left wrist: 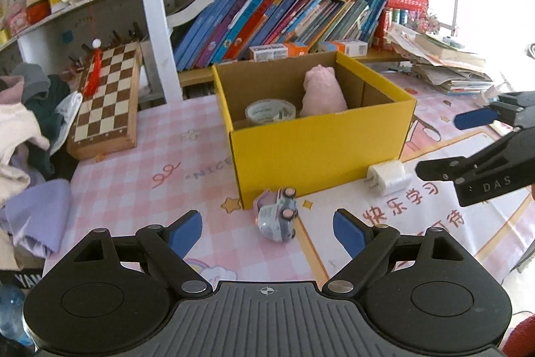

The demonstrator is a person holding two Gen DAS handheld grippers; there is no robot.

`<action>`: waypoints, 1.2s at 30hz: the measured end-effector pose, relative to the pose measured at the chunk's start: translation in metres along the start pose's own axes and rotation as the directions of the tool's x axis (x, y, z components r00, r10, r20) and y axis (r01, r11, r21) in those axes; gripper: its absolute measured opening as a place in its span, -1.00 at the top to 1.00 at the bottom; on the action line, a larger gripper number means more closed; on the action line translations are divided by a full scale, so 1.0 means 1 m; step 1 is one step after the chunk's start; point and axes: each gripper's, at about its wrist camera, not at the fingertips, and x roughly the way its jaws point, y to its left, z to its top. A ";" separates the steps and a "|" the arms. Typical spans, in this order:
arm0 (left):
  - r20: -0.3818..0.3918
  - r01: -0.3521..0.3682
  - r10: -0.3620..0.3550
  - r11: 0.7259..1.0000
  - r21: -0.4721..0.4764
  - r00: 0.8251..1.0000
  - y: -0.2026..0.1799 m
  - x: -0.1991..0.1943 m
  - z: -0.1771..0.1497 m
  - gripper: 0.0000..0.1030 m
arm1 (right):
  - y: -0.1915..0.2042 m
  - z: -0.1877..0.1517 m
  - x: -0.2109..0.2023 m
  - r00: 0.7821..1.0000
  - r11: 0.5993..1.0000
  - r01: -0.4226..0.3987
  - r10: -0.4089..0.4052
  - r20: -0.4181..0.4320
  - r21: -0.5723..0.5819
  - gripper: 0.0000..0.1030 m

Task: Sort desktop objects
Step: 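Lift both tools out of the box and move toward the remaining objects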

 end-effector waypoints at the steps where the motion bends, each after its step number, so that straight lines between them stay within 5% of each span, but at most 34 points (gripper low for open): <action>1: -0.004 -0.005 0.005 1.000 -0.004 1.000 0.000 0.001 -0.002 -0.71 | 0.001 -0.004 0.000 1.000 1.000 0.008 -0.008 -0.005 0.006 -0.84; 20: -0.074 -0.056 0.055 0.998 -0.014 0.996 -0.024 0.013 -0.036 -0.86 | 0.018 -0.061 0.008 0.995 0.986 0.057 -0.042 -0.094 0.159 -0.90; 36: -0.088 -0.093 0.086 0.992 -0.085 0.992 -0.025 0.028 -0.036 -0.88 | 0.010 -0.050 0.023 0.995 0.992 0.016 -0.003 -0.101 0.125 -0.90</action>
